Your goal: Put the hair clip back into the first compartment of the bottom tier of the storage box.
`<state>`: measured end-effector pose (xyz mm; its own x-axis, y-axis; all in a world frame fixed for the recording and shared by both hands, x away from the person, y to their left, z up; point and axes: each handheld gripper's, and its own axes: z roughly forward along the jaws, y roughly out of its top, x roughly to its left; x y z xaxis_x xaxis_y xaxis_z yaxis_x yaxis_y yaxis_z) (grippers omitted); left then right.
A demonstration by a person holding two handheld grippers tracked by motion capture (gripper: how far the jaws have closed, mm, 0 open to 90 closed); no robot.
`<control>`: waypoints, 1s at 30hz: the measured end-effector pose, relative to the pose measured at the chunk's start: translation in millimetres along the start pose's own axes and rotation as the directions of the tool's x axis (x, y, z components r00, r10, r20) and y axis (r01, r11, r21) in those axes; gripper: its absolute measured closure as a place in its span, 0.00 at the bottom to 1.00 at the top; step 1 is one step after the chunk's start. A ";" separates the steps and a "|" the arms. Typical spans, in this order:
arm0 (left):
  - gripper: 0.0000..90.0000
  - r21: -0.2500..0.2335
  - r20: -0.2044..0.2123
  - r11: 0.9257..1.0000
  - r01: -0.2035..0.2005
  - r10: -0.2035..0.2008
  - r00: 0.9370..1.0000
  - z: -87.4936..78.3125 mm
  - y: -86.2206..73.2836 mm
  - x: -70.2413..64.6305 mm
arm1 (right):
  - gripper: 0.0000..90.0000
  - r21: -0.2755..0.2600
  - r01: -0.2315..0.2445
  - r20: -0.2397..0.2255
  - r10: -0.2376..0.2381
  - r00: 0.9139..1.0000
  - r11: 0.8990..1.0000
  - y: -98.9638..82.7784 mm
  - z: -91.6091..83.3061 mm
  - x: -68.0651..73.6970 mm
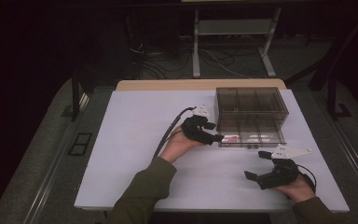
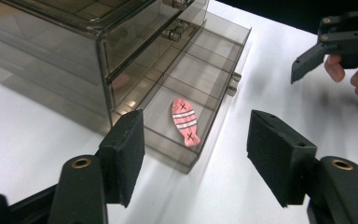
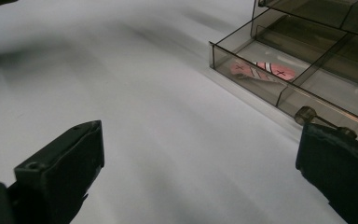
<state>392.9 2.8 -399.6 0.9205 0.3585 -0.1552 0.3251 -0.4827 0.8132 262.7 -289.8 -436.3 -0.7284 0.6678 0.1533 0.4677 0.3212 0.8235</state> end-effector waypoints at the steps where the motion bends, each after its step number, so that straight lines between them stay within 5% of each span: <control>1: 0.38 -0.001 0.000 1.000 -0.003 0.003 1.000 -2.6 -1.0 -0.2 | 0.01 0.001 -0.001 0.001 0.001 1.000 1.000 -0.1 -0.1 0.2; 30: 0.23 -0.092 -0.107 0.995 0.033 -0.043 0.993 -76.3 -59.1 -4.3 | 0.01 0.002 0.007 0.011 -0.007 1.000 1.000 0.1 0.8 1.4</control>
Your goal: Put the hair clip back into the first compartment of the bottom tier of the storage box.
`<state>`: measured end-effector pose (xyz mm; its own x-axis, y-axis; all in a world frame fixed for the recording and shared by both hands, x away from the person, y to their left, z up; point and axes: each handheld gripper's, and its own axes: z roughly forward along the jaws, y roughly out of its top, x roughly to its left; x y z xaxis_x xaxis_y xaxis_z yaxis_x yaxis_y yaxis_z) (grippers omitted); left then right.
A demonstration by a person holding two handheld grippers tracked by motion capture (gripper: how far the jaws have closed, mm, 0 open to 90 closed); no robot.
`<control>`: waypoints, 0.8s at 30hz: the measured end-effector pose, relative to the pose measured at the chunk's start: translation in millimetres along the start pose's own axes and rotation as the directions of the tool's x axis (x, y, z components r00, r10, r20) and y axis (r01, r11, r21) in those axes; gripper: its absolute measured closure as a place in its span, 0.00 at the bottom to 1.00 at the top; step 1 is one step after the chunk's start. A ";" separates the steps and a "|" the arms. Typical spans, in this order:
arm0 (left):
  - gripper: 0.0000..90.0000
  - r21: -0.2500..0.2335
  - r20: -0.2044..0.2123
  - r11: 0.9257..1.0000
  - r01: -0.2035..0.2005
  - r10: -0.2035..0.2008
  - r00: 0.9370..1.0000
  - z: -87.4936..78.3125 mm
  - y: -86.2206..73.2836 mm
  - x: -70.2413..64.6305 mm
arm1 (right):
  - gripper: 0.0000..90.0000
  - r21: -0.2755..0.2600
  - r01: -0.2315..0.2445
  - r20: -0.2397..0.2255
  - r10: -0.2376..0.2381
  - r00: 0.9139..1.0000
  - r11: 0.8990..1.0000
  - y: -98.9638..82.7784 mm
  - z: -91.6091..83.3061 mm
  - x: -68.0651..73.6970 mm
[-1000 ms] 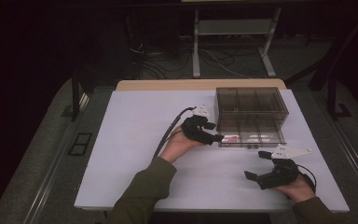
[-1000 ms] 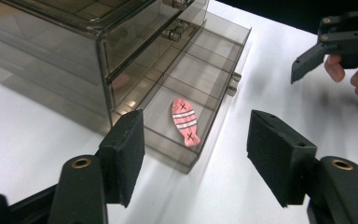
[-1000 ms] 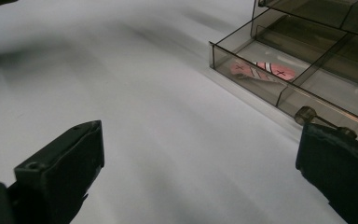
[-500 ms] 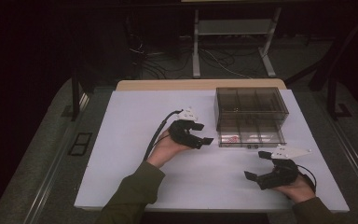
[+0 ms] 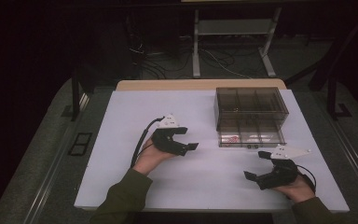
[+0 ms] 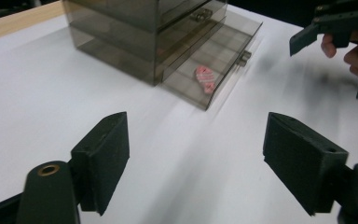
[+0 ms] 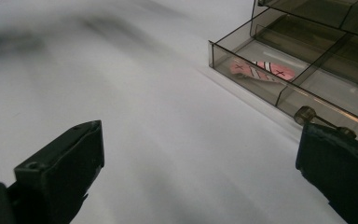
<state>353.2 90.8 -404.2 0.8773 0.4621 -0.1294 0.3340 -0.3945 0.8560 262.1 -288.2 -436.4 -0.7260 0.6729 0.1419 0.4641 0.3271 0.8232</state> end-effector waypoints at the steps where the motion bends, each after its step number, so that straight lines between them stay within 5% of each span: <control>1: 0.22 -0.004 -0.007 1.000 -0.002 0.002 1.000 -3.1 -2.2 0.3 | 0.01 0.000 -0.001 -0.001 0.001 1.000 1.000 0.1 0.1 0.0; 24: 0.10 -0.072 -0.111 0.997 0.029 -0.037 0.993 -73.4 -45.2 0.0 | 0.01 0.007 0.000 0.000 0.000 1.000 1.000 0.9 2.8 -0.4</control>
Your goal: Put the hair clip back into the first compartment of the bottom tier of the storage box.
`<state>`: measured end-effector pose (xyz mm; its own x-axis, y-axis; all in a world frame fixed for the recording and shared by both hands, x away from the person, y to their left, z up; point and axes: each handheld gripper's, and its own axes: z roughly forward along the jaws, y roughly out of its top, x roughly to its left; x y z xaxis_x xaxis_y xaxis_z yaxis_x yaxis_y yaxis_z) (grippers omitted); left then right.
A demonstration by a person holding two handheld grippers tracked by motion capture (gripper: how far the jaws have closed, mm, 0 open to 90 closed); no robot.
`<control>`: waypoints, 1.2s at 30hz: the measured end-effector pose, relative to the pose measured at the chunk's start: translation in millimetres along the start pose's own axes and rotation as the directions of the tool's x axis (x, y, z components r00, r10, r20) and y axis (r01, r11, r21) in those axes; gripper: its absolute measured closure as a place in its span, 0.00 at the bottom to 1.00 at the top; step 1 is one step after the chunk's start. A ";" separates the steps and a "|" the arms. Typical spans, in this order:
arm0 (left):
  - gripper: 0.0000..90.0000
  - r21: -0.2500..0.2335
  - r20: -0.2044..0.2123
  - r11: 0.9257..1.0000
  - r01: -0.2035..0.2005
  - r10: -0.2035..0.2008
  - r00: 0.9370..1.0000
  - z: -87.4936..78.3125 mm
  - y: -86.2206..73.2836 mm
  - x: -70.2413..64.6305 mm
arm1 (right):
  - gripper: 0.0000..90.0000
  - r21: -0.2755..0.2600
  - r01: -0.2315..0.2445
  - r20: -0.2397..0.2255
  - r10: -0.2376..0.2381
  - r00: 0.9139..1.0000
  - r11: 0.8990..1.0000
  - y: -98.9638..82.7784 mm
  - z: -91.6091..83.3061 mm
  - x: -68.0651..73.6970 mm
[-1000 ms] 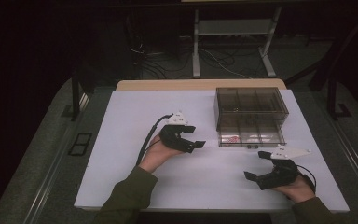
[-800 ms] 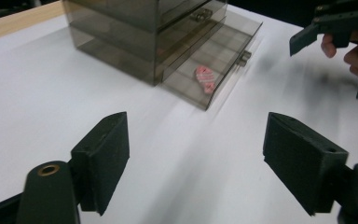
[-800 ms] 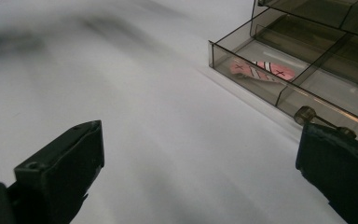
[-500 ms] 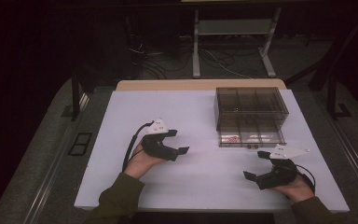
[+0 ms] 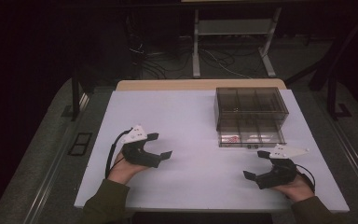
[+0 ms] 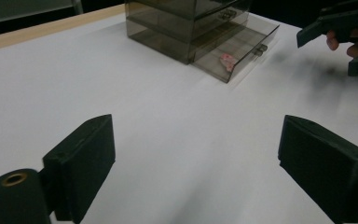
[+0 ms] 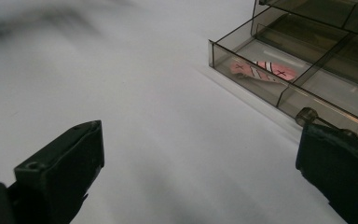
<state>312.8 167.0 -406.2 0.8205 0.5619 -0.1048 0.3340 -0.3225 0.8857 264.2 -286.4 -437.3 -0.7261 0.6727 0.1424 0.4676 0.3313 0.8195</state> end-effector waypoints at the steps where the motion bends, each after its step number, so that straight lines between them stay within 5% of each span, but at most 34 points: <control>1: 0.09 -0.001 -0.002 1.000 0.003 -0.003 1.000 -1.5 -2.2 0.0 | 0.01 -0.001 0.000 -0.001 0.000 1.000 1.000 0.0 0.1 0.0; 23: 0.00 0.064 -0.055 0.998 0.009 -0.005 0.998 -15.2 -27.5 -13.5 | 0.01 0.002 -0.002 0.008 0.002 1.000 1.000 -0.4 -0.1 -0.1; 36: 0.00 0.078 -0.045 0.997 0.017 -0.013 0.999 -12.8 -31.8 -17.2 | 0.01 0.000 -0.002 0.009 0.002 1.000 1.000 -0.7 -0.5 -0.4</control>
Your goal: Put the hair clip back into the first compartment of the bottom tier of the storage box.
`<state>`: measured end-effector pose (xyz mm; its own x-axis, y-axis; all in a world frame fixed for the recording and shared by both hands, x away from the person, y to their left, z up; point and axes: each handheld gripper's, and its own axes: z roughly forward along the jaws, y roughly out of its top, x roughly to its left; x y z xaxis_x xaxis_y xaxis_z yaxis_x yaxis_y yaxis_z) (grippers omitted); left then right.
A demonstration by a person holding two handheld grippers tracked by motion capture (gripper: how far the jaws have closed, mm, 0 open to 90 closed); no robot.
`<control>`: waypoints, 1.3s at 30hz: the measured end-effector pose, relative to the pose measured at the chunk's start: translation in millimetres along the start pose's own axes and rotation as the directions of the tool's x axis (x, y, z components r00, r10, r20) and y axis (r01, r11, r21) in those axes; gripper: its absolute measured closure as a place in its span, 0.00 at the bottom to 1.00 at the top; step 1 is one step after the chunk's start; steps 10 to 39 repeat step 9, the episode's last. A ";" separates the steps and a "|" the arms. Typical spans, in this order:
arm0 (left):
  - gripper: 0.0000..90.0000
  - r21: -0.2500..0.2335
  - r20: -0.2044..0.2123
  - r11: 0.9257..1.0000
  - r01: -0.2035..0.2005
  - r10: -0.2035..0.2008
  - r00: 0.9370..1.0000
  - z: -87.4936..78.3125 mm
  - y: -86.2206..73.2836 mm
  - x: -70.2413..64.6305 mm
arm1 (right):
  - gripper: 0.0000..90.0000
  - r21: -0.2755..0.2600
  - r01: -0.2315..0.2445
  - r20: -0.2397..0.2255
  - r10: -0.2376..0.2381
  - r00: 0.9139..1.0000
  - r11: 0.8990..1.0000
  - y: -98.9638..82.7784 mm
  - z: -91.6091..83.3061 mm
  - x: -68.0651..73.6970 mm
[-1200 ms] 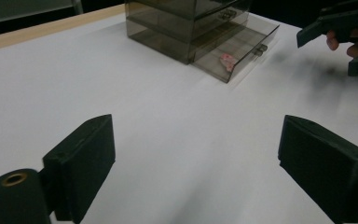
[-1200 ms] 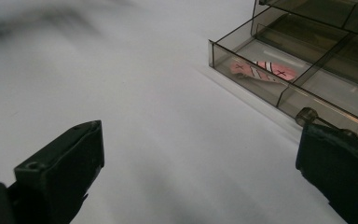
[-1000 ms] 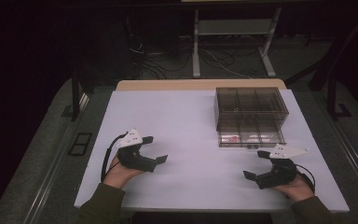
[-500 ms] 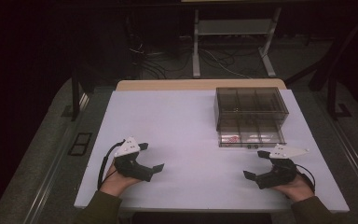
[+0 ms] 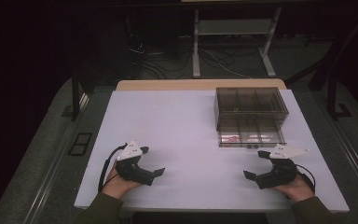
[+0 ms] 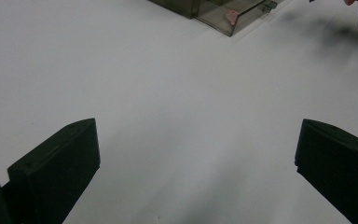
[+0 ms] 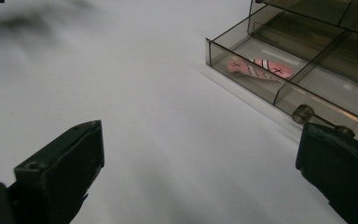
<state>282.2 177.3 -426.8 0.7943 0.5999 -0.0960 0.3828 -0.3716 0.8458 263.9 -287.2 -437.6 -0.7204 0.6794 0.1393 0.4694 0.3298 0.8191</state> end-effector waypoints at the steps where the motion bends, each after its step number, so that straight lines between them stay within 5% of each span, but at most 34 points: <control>1: 0.00 0.000 0.000 1.000 -0.001 0.001 1.000 0.1 -0.1 0.1 | 0.01 0.000 -0.001 0.000 0.001 1.000 1.000 -0.1 -0.2 0.1; 39: 0.00 0.016 0.007 1.000 -0.008 0.008 1.000 2.0 0.5 -1.8 | 0.01 -0.003 0.003 0.001 -0.003 1.000 1.000 -0.2 -0.8 0.2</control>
